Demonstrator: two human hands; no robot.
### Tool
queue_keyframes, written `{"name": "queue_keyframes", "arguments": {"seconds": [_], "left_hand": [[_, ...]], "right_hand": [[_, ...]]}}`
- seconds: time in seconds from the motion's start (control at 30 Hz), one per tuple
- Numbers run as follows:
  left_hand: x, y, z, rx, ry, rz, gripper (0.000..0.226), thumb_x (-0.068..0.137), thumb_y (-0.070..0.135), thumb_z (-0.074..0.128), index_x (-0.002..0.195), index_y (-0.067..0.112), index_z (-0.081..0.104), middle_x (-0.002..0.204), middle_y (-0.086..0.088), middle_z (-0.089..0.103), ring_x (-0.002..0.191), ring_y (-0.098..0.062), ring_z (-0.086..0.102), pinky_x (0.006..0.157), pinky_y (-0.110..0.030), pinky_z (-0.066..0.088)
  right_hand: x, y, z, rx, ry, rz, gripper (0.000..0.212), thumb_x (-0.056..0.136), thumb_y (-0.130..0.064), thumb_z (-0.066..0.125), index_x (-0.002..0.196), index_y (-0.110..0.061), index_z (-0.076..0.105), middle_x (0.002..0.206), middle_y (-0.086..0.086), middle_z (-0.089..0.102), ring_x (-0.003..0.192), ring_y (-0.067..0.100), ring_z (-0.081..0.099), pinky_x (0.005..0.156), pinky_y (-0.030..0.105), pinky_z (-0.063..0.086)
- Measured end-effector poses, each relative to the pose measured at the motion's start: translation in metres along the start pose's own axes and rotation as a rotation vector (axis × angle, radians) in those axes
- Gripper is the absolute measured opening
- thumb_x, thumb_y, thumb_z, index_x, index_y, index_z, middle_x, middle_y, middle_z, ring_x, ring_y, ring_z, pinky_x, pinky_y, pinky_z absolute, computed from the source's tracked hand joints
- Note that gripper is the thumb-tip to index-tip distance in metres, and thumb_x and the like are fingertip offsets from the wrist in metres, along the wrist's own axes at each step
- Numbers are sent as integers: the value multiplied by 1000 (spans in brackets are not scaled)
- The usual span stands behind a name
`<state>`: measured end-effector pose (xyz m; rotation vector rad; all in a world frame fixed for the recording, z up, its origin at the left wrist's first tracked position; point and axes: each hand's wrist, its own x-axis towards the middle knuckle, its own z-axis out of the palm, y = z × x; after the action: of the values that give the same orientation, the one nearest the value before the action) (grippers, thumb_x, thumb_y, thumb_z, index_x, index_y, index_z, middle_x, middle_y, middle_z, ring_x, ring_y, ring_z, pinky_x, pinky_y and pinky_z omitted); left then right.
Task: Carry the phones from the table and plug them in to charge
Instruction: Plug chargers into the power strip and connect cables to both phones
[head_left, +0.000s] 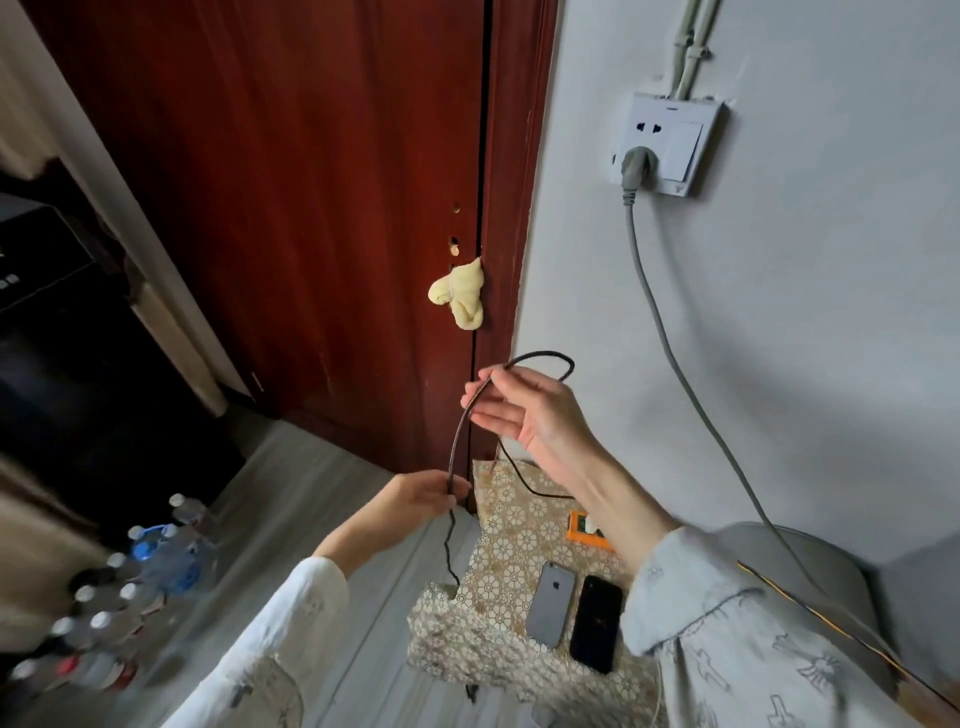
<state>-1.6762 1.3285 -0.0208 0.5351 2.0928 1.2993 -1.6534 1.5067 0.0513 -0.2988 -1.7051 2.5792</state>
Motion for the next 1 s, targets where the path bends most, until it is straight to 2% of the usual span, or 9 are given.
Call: {"name": "queue_keyframes", "arguments": {"seconds": [0.13, 0.23, 0.33, 0.43, 0.53, 0.63, 0.73, 0.87, 1.0], "left_hand": [[1, 3, 0, -117, 188, 36, 27, 90, 0, 47, 76, 14, 64, 74, -2, 67, 79, -18, 65, 77, -24, 54], [0, 18, -14, -274, 317, 107, 25, 92, 1, 44, 77, 11, 62, 65, -3, 70, 69, -21, 68, 65, -26, 58], [0, 44, -33, -443, 364, 174, 23, 93, 8, 45, 81, 12, 63, 70, -3, 73, 74, -20, 72, 61, -25, 57], [-1, 71, -51, -665, 370, 242, 21, 94, 12, 45, 82, 10, 62, 75, -5, 73, 82, -27, 71, 64, -29, 58], [-4, 87, -65, -776, 372, 286, 21, 94, 11, 43, 84, 9, 62, 80, -6, 73, 87, -29, 70, 67, -31, 58], [-8, 93, -77, -858, 422, 323, 20, 94, 11, 43, 85, 9, 61, 80, -6, 73, 89, -29, 70, 68, -31, 58], [-10, 88, -88, -919, 485, 329, 19, 94, 13, 45, 87, 7, 62, 81, -7, 73, 88, -28, 70, 70, -30, 58], [-5, 74, -77, -841, 440, 128, 28, 93, 19, 47, 113, 2, 56, 102, -14, 69, 98, -24, 67, 86, -37, 54], [0, 73, -51, -725, 301, 8, 46, 90, 17, 52, 132, 4, 39, 111, -11, 65, 105, -20, 62, 93, -37, 48]], "right_hand": [[6, -6, -1, 27, 18, -6, 17, 92, -15, 52, 93, -5, 67, 87, 12, 74, 85, 25, 72, 73, 30, 58], [4, 13, -10, -198, 26, 71, 28, 95, -19, 48, 114, -3, 59, 110, 15, 68, 101, 24, 66, 90, 33, 53], [-5, 42, -11, -407, -67, 219, 35, 96, -23, 45, 128, -11, 51, 128, 5, 59, 120, 16, 53, 105, 34, 41], [-10, 60, 2, -507, -222, 274, 42, 91, -36, 52, 130, -22, 48, 137, -1, 51, 126, 10, 44, 103, 31, 37], [-7, 66, 11, -663, -245, 208, 29, 86, -38, 57, 113, -27, 61, 121, 0, 64, 110, 8, 57, 93, 28, 46], [-4, 70, 3, -810, -180, 146, 19, 85, -30, 57, 93, -17, 69, 100, 7, 71, 92, 14, 64, 91, 35, 49], [-8, 69, -15, -785, -123, 113, 16, 89, -22, 55, 92, -13, 68, 89, 0, 71, 90, 15, 66, 86, 27, 52], [-6, 44, -14, -657, -96, 6, 12, 89, -15, 57, 89, -16, 70, 77, -5, 69, 76, 6, 65, 76, 24, 54], [-2, 18, -1, -769, -156, -162, 13, 87, -19, 59, 85, -20, 72, 75, -8, 72, 67, -5, 62, 66, 10, 46]]}}
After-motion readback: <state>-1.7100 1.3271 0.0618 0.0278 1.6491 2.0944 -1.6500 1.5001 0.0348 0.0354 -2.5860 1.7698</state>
